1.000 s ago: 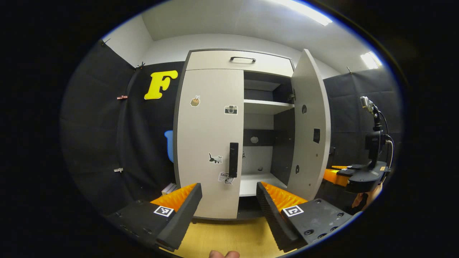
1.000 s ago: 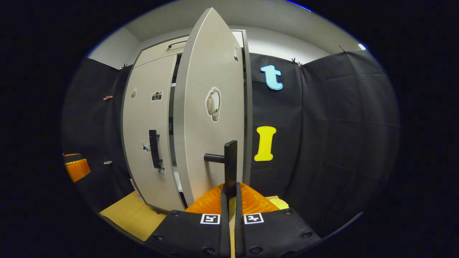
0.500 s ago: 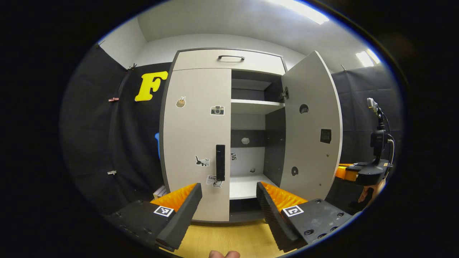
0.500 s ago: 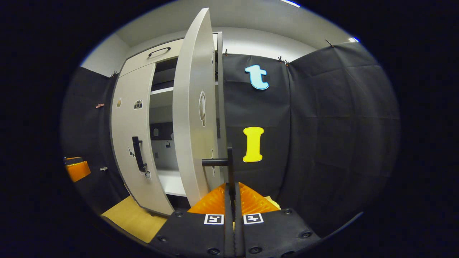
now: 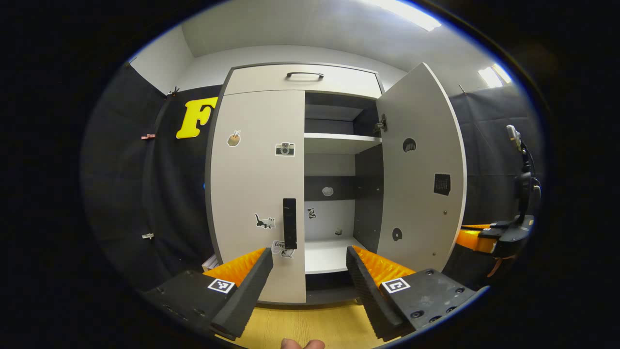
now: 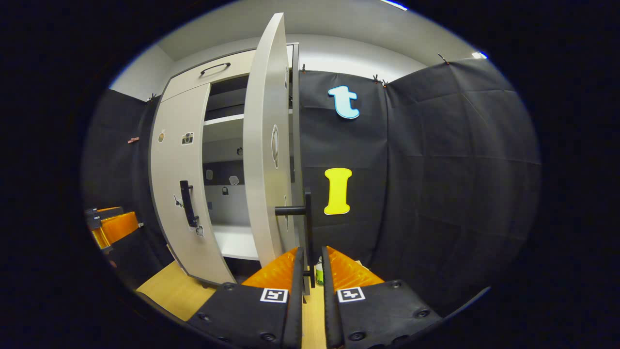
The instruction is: Open the right door of the double-door shoe cabinet with the right hand, and open the left door with the left hand.
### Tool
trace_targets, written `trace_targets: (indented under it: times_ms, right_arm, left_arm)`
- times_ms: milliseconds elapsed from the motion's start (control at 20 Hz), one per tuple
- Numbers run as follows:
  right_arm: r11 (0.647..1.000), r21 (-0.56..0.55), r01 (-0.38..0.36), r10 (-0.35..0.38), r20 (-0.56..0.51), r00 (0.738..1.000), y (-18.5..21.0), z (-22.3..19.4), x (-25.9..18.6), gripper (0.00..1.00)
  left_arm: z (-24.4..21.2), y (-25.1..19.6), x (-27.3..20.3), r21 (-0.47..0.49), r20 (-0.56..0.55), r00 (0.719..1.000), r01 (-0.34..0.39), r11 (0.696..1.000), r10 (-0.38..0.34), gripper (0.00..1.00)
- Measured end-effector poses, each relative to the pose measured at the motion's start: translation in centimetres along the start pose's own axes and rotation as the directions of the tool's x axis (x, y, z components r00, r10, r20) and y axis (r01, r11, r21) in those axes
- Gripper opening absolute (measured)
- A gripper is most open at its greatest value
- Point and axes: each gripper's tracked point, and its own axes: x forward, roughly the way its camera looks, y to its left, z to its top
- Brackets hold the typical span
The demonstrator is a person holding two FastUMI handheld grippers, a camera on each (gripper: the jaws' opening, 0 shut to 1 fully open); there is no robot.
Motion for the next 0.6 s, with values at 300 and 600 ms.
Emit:
trace_targets:
  times_ms: [300,600]
  right_arm:
    - [0.998,-0.022,0.065,-0.063,0.088,0.994,-2.0,2.4,-3.2,0.99]
    - [0.998,0.002,0.057,-0.057,0.116,0.992,-2.7,3.5,-4.6,0.99]
  left_arm:
    - [0.6,0.7,6.0,0.02,0.031,0.999,-0.014,1.0,0.013,0.94]
    - [-1.0,2.1,12.7,0.033,0.008,0.999,-0.051,0.998,0.051,0.92]
